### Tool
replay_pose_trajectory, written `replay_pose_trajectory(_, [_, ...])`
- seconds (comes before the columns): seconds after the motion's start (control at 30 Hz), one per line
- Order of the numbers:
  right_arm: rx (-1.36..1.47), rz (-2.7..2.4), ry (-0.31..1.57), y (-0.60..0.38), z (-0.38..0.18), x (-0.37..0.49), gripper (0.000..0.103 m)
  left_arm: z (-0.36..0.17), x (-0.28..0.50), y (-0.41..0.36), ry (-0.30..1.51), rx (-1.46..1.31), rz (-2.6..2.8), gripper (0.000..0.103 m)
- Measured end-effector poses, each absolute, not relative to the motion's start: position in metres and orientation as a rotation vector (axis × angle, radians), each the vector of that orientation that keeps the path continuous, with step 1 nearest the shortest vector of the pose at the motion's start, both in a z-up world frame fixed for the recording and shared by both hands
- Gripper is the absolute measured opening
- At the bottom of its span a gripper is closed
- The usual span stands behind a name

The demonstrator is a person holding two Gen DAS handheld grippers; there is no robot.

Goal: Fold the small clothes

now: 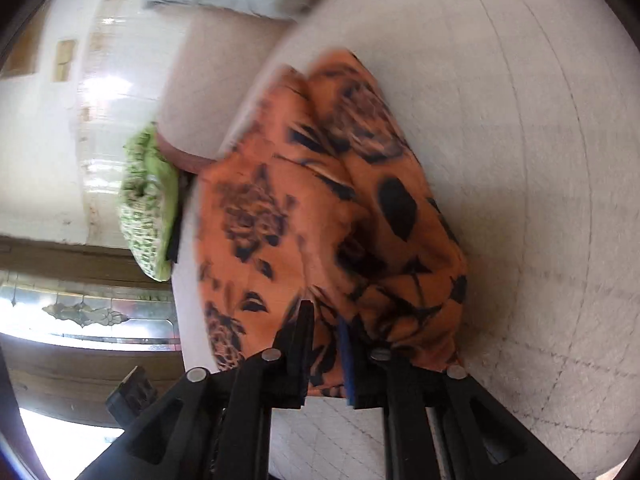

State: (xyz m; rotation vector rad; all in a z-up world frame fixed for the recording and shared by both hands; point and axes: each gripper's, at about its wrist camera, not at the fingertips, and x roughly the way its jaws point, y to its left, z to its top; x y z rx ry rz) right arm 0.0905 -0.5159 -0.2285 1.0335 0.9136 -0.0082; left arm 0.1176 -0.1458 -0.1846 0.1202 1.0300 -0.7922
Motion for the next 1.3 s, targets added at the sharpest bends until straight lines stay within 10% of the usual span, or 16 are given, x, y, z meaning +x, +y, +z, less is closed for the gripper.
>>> replay_pose_trajectory(0.2, [0.976, -0.037, 0.72, -0.526, -0.194, 0.127, 0.018, -0.151, 0.155, -0.16, 0.956, 0.061, -0.73, 0.078])
replay_pose_trajectory(1.0, [0.853, 0.082, 1.1, -0.45, -0.28, 0.335, 0.021, -0.212, 0.167, -0.125, 1.163, 0.079, -0.67, 0.091])
replay_pose_trajectory(1.3, [1.01, 0.106, 0.919, -0.496, -0.238, 0.263, 0.022, -0.196, 0.162, -0.119, 1.156, 0.089, -0.68, 0.094])
